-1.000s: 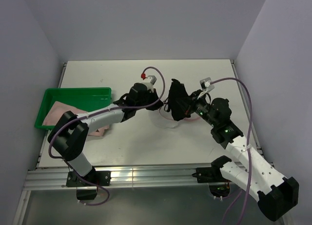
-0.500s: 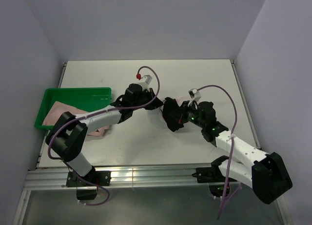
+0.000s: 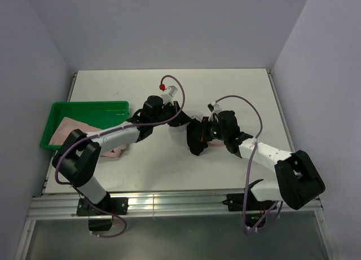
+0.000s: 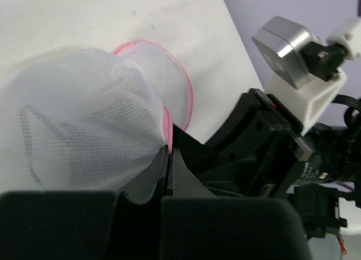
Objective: Place the bra in the laundry bag and zip it closed
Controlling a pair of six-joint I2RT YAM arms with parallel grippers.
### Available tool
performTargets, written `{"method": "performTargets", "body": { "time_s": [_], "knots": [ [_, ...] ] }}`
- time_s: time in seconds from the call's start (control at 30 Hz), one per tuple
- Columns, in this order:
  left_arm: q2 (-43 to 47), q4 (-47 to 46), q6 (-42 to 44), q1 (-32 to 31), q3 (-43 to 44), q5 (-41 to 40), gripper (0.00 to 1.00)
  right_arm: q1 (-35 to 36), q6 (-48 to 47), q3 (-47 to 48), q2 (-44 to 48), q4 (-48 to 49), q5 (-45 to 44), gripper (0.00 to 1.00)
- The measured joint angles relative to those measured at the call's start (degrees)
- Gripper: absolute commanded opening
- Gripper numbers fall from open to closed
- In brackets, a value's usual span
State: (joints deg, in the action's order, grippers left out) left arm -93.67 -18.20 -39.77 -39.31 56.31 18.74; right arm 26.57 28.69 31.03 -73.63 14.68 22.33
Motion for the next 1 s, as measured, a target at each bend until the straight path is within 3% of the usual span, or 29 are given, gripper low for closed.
{"method": "performTargets", "body": {
  "time_s": [0.17,0.33,0.53,0.73,0.9,1.0],
  "knots": [
    [0.1,-2.2,0.1,-0.7,-0.5,3.3,0.00,1.1,0.0,4.4,-3.1,-0.8,2.9,0.00],
    [2.5,-3.6,0.1,-1.2,-3.8,3.4,0.00,2.3,4.9,3.7,-2.7,1.3,-0.4,0.00],
    [10.5,-3.7,-2.2,-2.7,-10.9,3.6,0.00,3.6,16.2,-4.2,10.3,8.4,-16.8,0.00],
    [13.3,-4.1,-7.2,-6.8,-14.2,3.4,0.00,11.0,22.5,-5.2,20.9,8.0,-34.7,0.00],
    [14.3,-10.9,-13.7,-10.3,-18.1,4.2,0.00,16.7,24.9,-5.1,21.1,4.0,-47.0,0.00],
    [14.3,-16.8,-18.3,-10.6,-20.9,5.2,0.00,19.1,25.6,-4.7,16.5,0.5,-52.8,0.00]
  ]
}}
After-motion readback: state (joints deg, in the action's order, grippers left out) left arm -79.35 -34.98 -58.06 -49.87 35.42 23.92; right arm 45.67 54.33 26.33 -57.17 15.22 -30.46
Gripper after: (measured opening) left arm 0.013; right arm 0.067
